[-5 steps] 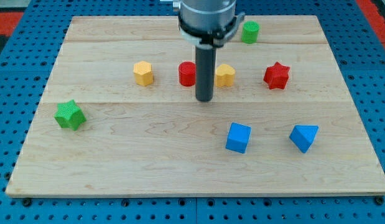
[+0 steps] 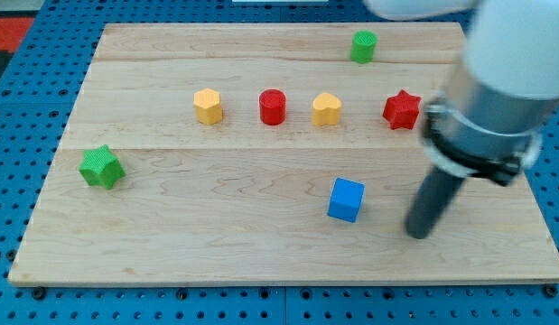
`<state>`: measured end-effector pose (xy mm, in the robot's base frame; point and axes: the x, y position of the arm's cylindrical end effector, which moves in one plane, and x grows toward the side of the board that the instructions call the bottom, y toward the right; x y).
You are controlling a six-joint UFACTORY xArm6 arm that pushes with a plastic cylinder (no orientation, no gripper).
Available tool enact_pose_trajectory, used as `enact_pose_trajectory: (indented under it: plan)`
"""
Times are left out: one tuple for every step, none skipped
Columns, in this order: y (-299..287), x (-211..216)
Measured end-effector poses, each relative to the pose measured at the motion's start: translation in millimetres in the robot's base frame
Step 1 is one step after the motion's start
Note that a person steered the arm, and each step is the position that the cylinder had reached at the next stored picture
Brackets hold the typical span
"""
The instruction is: Move the blue cube towards the bottom right of the board
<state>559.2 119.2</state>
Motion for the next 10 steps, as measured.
enact_pose_trajectory:
  plan:
    - [-30,-28]
    - [-28,-29]
    - [-122,-31]
    - [-157,-32]
    - [-137,-64]
    - [-216,-78]
    - [-271,-39]
    - [-227,-31]
    - [-199,19]
    - [-240,4]
